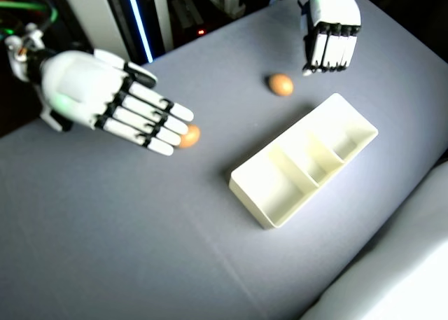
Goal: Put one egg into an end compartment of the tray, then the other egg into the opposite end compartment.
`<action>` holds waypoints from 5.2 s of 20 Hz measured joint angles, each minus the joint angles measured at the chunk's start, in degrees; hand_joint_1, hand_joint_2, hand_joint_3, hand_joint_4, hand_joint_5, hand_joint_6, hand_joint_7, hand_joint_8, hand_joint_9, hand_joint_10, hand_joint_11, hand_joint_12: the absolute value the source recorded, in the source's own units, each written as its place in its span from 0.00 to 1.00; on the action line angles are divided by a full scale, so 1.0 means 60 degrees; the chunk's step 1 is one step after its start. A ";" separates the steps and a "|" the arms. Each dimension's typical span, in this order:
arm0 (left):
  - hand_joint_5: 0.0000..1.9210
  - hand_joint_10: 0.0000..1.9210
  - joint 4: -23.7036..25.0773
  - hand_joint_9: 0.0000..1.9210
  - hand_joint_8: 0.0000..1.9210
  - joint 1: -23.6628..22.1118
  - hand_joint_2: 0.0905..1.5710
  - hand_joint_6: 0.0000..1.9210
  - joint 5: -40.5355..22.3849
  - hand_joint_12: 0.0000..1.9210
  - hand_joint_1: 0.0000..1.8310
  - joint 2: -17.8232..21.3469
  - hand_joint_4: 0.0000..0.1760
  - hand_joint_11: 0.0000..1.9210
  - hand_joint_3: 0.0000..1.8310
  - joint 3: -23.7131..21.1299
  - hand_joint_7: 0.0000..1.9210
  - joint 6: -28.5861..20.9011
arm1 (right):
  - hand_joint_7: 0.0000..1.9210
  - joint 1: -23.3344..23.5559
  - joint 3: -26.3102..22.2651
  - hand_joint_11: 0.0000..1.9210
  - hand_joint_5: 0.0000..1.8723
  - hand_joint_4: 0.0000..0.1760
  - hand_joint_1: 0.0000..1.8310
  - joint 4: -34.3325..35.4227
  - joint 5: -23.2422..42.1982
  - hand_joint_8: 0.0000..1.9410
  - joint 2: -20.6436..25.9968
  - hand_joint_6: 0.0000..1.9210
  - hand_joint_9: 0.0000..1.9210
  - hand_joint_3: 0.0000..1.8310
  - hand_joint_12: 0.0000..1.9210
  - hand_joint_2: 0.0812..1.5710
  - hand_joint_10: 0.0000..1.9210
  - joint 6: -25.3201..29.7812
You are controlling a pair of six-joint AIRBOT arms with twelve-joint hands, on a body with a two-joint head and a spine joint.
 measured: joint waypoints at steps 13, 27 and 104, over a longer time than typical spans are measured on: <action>0.03 0.02 0.0295 0.03 0.00 0.0492 0.62 0.00 -0.0204 0.50 0.47 0.0124 0.74 0.00 0.00 -0.0237 0.01 -0.0270 | 0.00 -0.0022 0.0000 0.00 0.00 0.00 0.22 0.0004 0.0040 0.00 -0.0036 0.00 0.00 0.01 0.00 0.73 0.00 0.0113; 0.03 0.01 0.0270 0.03 0.00 0.0535 0.62 0.00 -0.0226 0.55 0.47 0.0066 0.65 0.00 0.00 -0.0237 0.00 -0.0342 | 0.00 -0.0058 0.0000 0.00 0.00 0.00 0.22 0.0011 0.0062 0.00 -0.0058 0.00 0.00 0.00 0.00 0.74 0.00 0.0117; 0.32 1.00 0.0506 0.58 0.94 -0.2710 0.77 0.72 0.1093 1.00 0.63 -0.0831 0.00 0.60 0.09 0.1362 0.40 0.0040 | 0.00 -0.0069 0.0066 0.00 0.00 0.00 0.24 0.0040 0.0240 0.00 -0.0109 0.00 0.00 0.00 0.00 0.75 0.00 0.0197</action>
